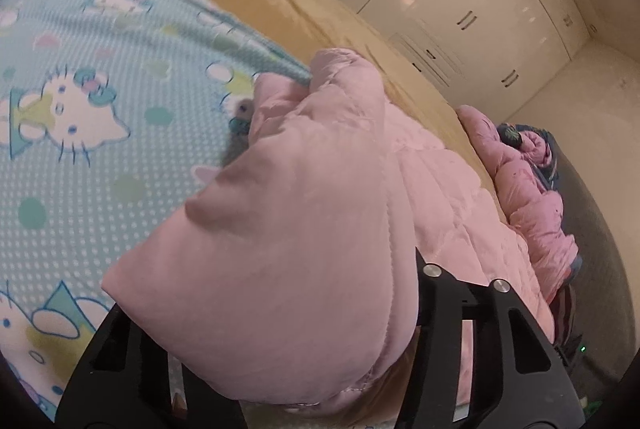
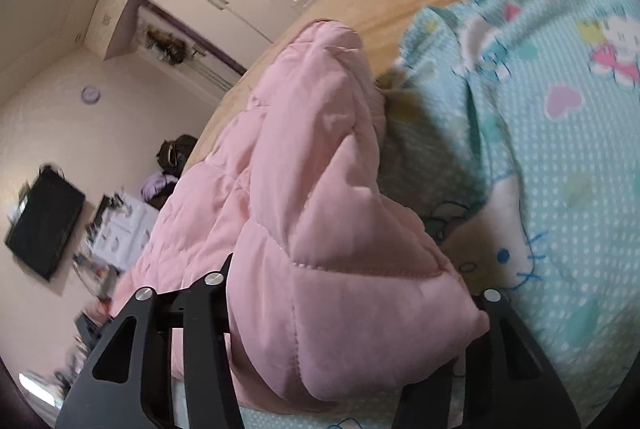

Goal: Fold large clothes

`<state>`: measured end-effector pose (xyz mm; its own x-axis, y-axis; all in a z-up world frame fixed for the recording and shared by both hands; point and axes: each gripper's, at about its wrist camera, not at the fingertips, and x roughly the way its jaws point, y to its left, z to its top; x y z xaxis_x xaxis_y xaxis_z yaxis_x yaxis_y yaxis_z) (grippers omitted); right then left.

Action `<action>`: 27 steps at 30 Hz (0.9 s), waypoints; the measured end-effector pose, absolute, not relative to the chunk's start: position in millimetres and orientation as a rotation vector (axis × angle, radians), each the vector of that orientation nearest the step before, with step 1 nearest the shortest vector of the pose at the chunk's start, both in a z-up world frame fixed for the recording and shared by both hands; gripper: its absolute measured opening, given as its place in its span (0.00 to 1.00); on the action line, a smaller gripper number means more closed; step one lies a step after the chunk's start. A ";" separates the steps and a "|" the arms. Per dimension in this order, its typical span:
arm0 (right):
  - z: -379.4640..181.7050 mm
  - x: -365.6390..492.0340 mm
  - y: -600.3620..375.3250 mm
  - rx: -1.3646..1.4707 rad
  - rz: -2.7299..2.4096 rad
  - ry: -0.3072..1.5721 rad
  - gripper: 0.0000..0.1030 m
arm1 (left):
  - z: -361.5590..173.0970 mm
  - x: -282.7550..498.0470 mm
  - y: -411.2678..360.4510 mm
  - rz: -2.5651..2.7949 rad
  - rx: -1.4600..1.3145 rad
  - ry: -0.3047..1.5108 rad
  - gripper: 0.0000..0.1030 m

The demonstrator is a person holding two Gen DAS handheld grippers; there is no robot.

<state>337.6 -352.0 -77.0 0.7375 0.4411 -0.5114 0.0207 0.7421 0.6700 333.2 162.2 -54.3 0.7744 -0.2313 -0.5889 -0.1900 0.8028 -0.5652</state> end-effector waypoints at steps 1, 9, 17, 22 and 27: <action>-71.4 338.3 -347.0 0.673 0.255 0.708 0.42 | -50.8 333.4 159.8 -0.025 -0.635 0.691 0.40; -11.8 328.5 -302.6 0.406 0.317 0.576 0.31 | -11.3 326.3 139.6 -0.050 -0.482 0.607 0.33; 41.3 281.5 -251.9 0.164 0.409 0.405 0.29 | 32.5 296.7 130.7 -0.093 -0.407 0.509 0.32; 43.7 250.2 -250.7 0.152 0.454 0.376 0.29 | 38.4 264.8 139.3 -0.085 -0.391 0.493 0.32; 32.3 224.4 -262.0 0.171 0.467 0.386 0.29 | 34.3 242.1 139.8 -0.078 -0.386 0.501 0.32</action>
<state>224.4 -262.0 32.3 0.8221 0.4691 -0.3226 -0.4050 0.8801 0.2477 242.1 139.8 34.3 0.8757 -0.1664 -0.4532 -0.0207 0.9249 -0.3797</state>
